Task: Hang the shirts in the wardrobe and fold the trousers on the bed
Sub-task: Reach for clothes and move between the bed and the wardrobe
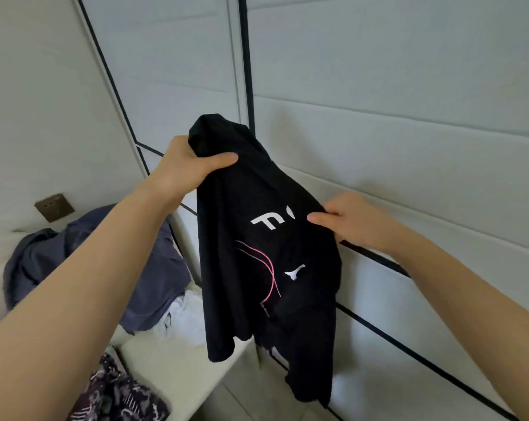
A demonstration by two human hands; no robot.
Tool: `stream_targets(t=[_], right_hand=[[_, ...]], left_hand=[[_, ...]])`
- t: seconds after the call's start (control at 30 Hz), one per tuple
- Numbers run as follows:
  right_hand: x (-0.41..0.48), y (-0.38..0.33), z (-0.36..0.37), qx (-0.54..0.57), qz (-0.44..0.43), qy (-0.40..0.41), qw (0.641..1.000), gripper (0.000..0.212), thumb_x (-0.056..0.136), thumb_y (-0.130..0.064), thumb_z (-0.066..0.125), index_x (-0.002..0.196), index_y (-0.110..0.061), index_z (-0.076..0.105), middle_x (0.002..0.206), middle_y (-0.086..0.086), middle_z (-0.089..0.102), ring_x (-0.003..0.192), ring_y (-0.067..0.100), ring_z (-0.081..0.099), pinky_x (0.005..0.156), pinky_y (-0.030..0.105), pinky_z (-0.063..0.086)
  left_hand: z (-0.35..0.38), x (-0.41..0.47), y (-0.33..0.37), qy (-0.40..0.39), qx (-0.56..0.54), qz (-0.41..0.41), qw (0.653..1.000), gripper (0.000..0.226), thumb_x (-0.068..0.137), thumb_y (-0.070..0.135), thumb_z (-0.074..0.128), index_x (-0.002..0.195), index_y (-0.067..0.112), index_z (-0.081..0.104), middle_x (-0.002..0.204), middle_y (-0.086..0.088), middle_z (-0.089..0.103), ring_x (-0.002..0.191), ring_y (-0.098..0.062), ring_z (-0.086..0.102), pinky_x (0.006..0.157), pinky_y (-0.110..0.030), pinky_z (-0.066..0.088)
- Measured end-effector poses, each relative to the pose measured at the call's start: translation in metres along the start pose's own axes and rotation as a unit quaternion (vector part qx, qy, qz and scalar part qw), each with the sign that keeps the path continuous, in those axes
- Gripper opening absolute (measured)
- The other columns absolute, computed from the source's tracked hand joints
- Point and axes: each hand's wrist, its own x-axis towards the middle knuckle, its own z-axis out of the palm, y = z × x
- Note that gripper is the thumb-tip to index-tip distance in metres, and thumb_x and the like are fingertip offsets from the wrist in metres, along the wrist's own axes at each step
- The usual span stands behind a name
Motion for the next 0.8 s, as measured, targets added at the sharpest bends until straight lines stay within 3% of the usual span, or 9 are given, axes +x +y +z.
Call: stream_targets(t=[0.1,0.23,0.37,0.43,0.57,0.7,0.8], right_hand=[[-0.017,0.001,-0.016,-0.004,-0.007,0.064,0.998,0.049,0.095,-0.029,0.061,0.056,-0.012,0.037,0.052,0.003,0.031,0.044,0.008,0.028,0.045,0.021,0.024],[-0.041,-0.001,-0.037,-0.003,0.014,0.133,0.991,0.053,0.094,-0.031,0.061,0.053,-0.015,0.031,0.050,-0.001,0.026,0.043,0.008,0.022,0.045,0.023,0.021],[-0.066,-0.001,-0.056,-0.007,0.029,0.184,0.982,0.057,0.092,-0.029,0.063,0.050,-0.017,0.025,0.047,-0.004,0.021,0.043,0.010,0.019,0.044,0.023,0.018],[-0.079,0.003,-0.064,-0.002,0.046,0.192,0.980,0.058,0.093,-0.029,0.063,0.050,-0.017,0.025,0.045,-0.007,0.020,0.043,0.010,0.018,0.043,0.021,0.017],[-0.111,0.018,-0.075,0.016,0.069,0.191,0.979,0.058,0.093,-0.025,0.063,0.050,-0.018,0.025,0.042,-0.012,0.018,0.040,0.009,0.019,0.040,0.017,0.020],[-0.150,0.034,-0.085,0.025,0.091,0.191,0.977,0.054,0.093,-0.024,0.062,0.050,-0.013,0.032,0.044,-0.010,0.023,0.041,0.008,0.023,0.043,0.017,0.021],[-0.188,0.051,-0.090,0.047,0.123,0.204,0.970,0.050,0.094,-0.024,0.061,0.053,-0.002,0.041,0.048,-0.001,0.033,0.044,0.008,0.032,0.046,0.020,0.029]], left_hand=[[0.017,0.008,-0.009,-0.022,-0.022,-0.008,0.999,0.025,0.080,0.019,0.081,0.101,0.028,0.072,0.100,0.010,0.076,0.094,-0.008,0.072,0.074,-0.019,0.057],[0.046,0.019,-0.011,-0.095,0.024,-0.009,0.995,0.024,0.077,0.020,0.083,0.096,0.032,0.074,0.097,0.010,0.077,0.092,-0.008,0.073,0.079,-0.027,0.056],[0.084,0.016,-0.002,-0.200,0.094,0.057,0.974,0.031,0.078,0.017,0.081,0.098,0.039,0.072,0.093,0.017,0.074,0.086,0.001,0.070,0.064,-0.010,0.052],[0.108,0.012,0.003,-0.239,0.121,0.085,0.960,0.035,0.079,0.014,0.080,0.106,0.033,0.066,0.094,0.019,0.071,0.086,0.003,0.068,0.065,-0.007,0.050],[0.159,-0.009,0.010,-0.413,0.168,0.079,0.892,0.027,0.083,0.013,0.076,0.100,0.032,0.067,0.091,0.013,0.071,0.086,-0.004,0.069,0.070,-0.015,0.052],[0.210,-0.034,0.021,-0.541,0.213,0.072,0.811,0.034,0.084,0.016,0.074,0.112,0.033,0.066,0.103,0.013,0.072,0.097,-0.005,0.069,0.085,-0.025,0.054],[0.244,-0.056,0.029,-0.596,0.201,0.064,0.775,0.038,0.084,0.020,0.075,0.114,0.039,0.063,0.106,0.019,0.071,0.098,-0.001,0.068,0.078,-0.015,0.054]])
